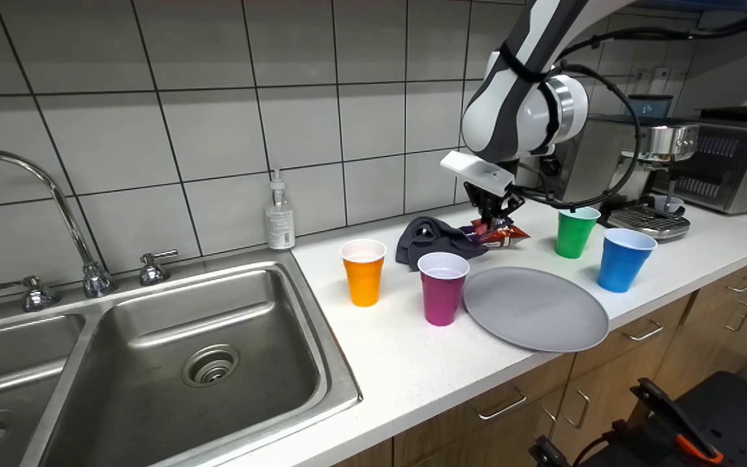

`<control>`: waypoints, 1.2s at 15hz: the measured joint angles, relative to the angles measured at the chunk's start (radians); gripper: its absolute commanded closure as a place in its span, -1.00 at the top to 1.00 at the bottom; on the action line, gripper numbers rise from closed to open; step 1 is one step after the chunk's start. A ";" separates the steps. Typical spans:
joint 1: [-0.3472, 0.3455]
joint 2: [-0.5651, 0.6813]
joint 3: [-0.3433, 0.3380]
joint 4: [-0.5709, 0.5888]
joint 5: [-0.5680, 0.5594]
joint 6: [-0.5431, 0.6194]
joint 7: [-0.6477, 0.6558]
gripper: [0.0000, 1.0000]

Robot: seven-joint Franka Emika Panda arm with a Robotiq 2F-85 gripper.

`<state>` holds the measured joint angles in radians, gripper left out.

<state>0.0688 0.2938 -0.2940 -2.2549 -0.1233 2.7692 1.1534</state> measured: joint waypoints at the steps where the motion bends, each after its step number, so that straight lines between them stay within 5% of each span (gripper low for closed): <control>1: -0.003 0.013 0.001 0.017 0.001 -0.006 -0.012 -0.93; 18: -0.046 0.246 -0.001 0.348 0.001 -0.125 -0.264 -0.93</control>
<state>0.0225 0.5397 -0.2948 -1.9064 -0.1223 2.6442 0.8897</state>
